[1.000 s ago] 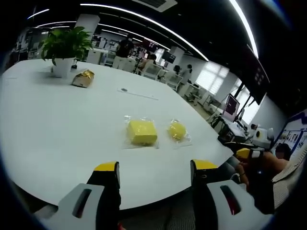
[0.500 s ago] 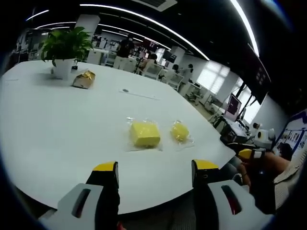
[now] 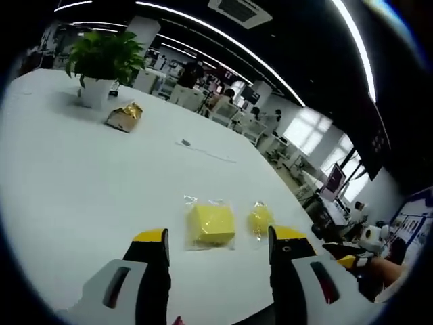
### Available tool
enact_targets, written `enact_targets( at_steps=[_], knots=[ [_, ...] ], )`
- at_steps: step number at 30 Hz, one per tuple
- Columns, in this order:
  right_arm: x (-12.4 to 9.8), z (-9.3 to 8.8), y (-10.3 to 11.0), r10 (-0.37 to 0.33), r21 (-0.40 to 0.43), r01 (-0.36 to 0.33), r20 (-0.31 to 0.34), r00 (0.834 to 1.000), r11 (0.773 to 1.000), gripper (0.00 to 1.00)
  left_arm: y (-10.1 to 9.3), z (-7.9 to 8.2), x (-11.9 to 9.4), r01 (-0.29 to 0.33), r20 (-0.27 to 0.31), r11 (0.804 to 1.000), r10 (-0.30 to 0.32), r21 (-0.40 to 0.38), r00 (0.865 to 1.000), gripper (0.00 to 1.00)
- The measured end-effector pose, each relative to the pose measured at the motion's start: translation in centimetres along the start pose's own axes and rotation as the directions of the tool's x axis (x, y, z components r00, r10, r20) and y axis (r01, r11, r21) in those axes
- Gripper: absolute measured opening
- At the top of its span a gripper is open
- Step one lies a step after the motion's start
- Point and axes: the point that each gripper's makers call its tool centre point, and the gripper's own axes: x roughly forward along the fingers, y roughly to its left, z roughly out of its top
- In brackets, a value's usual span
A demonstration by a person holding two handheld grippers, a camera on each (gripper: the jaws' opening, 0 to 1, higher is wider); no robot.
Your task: Compare the silicone blocks by pressing each to a similar depth, holding the contact briefly, and releasing to observe deformation and rebound differences across the visible hardness samples.
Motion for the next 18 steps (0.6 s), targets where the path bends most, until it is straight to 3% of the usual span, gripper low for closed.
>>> enact_targets(
  at_steps=[9,18],
  knots=[
    [0.9,-0.2,-0.7,-0.009,0.016,0.01,-0.035,0.999,1.0,0.66,0.4,1.2,5.2,0.035,-0.038,0.998,-0.037,-0.054,0.999,0.6],
    [1.5,-0.9,-1.2,-0.021,0.031,0.023,-0.074,0.997,0.999,0.66,1.6,-0.2,10.1,0.057,-0.125,0.992,-0.072,-0.115,0.99,0.58]
  ],
)
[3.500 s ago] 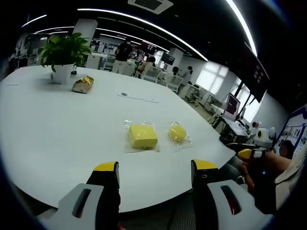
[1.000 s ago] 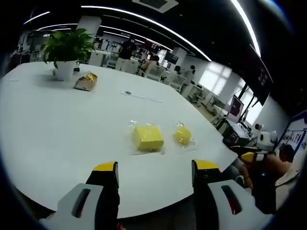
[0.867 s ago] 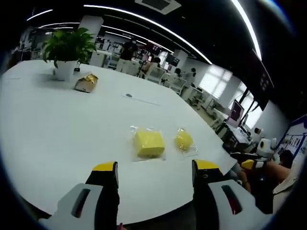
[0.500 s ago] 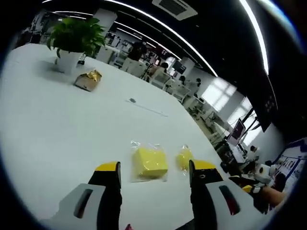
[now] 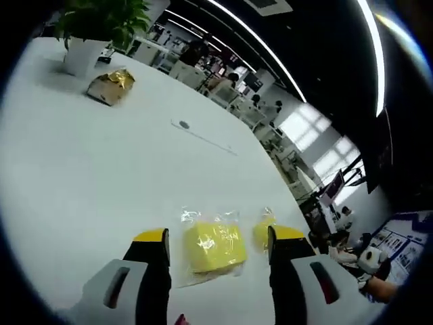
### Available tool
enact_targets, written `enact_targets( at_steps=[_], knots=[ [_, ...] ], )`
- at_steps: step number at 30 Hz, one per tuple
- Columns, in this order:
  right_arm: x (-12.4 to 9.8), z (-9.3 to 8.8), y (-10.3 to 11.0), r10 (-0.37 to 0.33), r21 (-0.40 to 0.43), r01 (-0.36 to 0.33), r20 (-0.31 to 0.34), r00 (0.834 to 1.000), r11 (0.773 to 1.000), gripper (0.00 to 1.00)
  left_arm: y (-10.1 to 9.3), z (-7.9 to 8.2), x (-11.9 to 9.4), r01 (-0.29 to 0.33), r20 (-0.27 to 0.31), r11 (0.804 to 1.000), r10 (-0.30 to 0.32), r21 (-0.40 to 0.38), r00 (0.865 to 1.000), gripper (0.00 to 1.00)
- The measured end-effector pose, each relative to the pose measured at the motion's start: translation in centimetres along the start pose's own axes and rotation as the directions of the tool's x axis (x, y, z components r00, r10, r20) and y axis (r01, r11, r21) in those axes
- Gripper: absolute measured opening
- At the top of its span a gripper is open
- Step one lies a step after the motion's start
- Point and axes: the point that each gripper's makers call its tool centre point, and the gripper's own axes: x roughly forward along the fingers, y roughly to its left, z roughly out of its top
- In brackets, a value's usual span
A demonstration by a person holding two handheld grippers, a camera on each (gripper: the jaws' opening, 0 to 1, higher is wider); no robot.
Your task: Compare the silicone blocks by pressing each to a similar depth, holding the contact briefly, and releasing to observe deformation and rebound differences across the visible hardness samples.
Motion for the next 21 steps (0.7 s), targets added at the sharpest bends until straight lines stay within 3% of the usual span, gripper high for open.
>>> enact_targets(
  at_steps=[9,21],
  knots=[
    [0.0,-0.2,-0.9,-0.026,0.006,0.026,-0.031,0.999,1.0,0.65,2.5,-0.4,3.7,0.011,-0.032,0.996,-0.014,-0.084,0.999,0.54],
    [-0.1,0.1,-1.8,-0.059,0.028,0.06,-0.039,0.998,0.998,0.65,3.3,-1.0,7.0,0.072,-0.057,0.981,-0.084,-0.182,0.995,0.4]
  ],
)
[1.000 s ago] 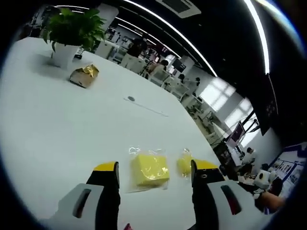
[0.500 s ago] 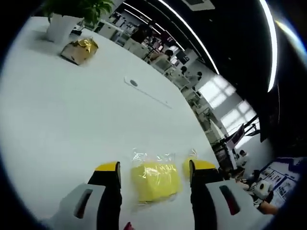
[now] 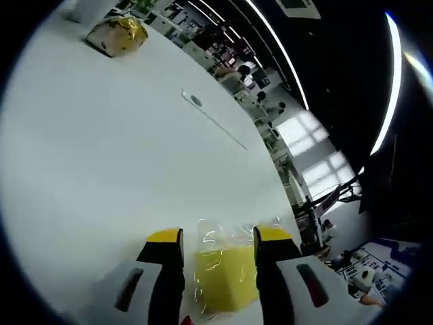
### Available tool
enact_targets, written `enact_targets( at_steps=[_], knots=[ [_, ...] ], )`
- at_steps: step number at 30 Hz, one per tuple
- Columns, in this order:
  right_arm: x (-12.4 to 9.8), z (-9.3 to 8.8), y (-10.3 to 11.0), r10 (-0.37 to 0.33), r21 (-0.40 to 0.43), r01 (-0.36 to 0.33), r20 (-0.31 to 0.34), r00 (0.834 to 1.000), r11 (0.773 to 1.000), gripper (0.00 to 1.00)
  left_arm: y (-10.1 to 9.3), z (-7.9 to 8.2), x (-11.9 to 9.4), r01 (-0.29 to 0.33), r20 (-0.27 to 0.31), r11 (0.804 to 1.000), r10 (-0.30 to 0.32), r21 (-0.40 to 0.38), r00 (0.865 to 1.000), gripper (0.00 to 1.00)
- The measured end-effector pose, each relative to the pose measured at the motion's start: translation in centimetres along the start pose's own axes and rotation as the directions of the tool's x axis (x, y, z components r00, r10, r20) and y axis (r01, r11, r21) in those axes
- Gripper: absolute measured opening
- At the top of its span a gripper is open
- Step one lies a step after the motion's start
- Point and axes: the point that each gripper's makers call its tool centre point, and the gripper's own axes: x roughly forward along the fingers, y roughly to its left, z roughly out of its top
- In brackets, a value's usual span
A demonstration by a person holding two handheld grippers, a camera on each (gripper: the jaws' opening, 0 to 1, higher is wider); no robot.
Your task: Compare the silicone blocks by pressing each to a similar depth, holding the contact briefly, and releasing to observe deformation and rebound differences across the visible hardness samples.
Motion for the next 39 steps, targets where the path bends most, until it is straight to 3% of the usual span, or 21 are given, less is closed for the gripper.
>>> enact_targets(
  at_steps=[3,9,19,22,32,39],
  knots=[
    [0.1,0.2,-0.2,-0.008,0.007,0.008,0.004,1.0,1.0,0.66,0.3,0.1,0.5,0.01,-0.001,0.999,-0.01,-0.043,1.0,0.4],
    [0.4,-0.2,-0.4,-0.015,0.016,0.015,-0.006,1.0,1.0,0.65,2.0,0.4,1.2,0.024,-0.017,0.996,-0.026,-0.08,1.0,0.19],
    [0.9,-0.1,-0.6,-0.018,0.023,0.018,-0.015,1.0,1.0,0.64,3.1,1.0,1.8,0.063,-0.016,0.996,-0.064,-0.057,0.998,0.0],
    [1.2,0.2,-0.6,-0.017,0.024,0.017,-0.012,1.0,1.0,0.64,2.7,1.3,1.8,0.085,-0.003,0.995,-0.085,-0.055,0.996,0.0],
    [1.4,0.4,-0.4,-0.013,0.023,0.013,-0.005,1.0,1.0,0.63,1.5,2.0,1.6,0.084,0.009,0.993,-0.085,0.077,0.996,0.0],
    [1.4,0.8,-0.1,0.007,0.022,-0.008,0.016,1.0,1.0,0.62,-0.9,1.7,1.2,0.083,0.005,0.989,-0.084,0.121,0.996,0.0]
  ],
)
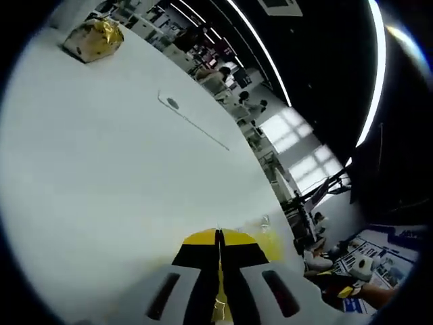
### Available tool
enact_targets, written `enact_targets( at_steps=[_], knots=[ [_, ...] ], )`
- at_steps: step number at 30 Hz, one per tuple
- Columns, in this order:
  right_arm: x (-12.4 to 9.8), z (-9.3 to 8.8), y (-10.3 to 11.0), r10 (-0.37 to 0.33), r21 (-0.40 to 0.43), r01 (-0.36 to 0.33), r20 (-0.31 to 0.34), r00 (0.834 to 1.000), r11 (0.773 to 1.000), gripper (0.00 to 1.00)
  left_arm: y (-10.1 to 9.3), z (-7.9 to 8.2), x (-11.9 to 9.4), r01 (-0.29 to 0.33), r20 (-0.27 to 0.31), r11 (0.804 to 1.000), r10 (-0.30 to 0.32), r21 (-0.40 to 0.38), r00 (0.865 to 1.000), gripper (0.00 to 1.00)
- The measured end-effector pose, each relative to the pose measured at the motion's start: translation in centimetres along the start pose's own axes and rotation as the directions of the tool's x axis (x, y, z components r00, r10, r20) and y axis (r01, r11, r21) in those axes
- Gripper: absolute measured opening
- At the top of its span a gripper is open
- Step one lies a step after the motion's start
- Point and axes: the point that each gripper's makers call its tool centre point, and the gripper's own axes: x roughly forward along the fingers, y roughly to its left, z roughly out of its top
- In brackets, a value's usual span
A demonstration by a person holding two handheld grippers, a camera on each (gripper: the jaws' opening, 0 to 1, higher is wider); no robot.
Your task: Compare the silicone blocks by pressing each to a similar depth, holding the contact briefly, and releasing to observe deformation and rebound differences across the visible hardness samples.
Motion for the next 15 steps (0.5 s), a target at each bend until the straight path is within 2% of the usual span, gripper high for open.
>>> enact_targets(
  at_steps=[6,15],
  knots=[
    [-0.2,0.4,0.1,0.013,-0.015,-0.013,0.015,1.0,1.0,0.61,-2.8,0.0,-0.3,0.014,0.003,0.999,-0.014,0.045,1.0,0.0],
    [-1.0,0.8,0.2,0.031,-0.025,-0.03,0.051,0.998,0.999,0.61,-9.1,-1.1,-1.6,0.074,0.015,0.996,-0.075,0.056,0.997,0.0]
  ],
)
